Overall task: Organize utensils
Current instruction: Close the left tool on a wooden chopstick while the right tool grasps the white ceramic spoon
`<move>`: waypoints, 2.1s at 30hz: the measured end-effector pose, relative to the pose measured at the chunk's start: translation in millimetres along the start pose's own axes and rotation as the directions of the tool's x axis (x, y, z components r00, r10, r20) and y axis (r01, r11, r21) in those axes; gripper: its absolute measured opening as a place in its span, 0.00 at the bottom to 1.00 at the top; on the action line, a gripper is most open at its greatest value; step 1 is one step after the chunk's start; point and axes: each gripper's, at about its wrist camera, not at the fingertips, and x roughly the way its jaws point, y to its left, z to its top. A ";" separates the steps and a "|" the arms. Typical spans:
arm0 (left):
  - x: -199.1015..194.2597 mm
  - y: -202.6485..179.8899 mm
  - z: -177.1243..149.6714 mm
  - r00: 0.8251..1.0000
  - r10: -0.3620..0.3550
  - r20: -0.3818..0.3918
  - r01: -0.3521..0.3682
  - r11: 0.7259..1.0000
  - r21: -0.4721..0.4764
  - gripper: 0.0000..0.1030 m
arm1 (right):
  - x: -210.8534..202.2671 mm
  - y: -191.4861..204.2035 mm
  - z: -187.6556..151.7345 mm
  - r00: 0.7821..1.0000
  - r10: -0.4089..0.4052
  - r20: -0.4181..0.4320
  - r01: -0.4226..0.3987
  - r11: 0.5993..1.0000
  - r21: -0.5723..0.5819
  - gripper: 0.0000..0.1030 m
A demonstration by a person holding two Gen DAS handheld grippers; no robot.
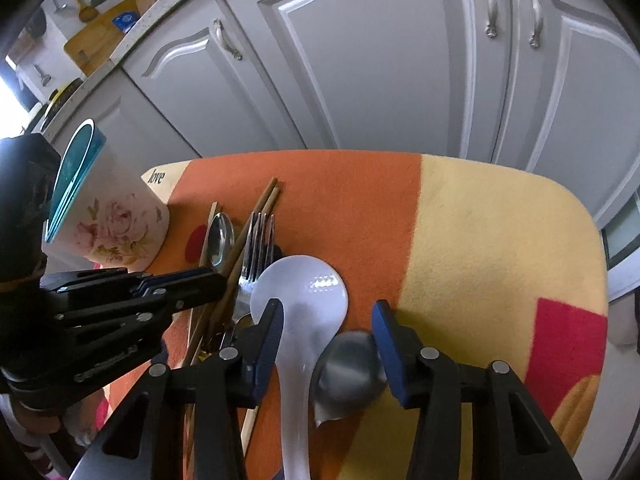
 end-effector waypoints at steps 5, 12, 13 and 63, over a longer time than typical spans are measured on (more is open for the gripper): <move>-3.1 0.0 -6.8 1.000 0.010 -0.005 -0.010 1.000 0.010 0.04 | 8.7 0.3 10.2 1.000 -0.010 0.001 0.010 0.999 -0.041 0.44; -15.5 3.9 -25.4 1.000 0.022 -0.013 -0.022 1.000 0.014 0.04 | 17.6 10.2 16.6 1.000 -0.001 -0.005 0.000 0.991 -0.134 0.45; -17.6 4.8 -27.0 1.000 0.027 -0.010 -0.027 1.000 0.016 0.04 | 18.3 12.0 16.5 1.000 0.007 -0.007 -0.008 0.990 -0.143 0.39; -15.4 11.4 2.6 0.999 -0.032 -0.035 0.033 0.998 0.044 0.05 | 31.0 -9.1 8.1 0.939 0.334 -0.086 -0.341 0.936 -0.088 0.25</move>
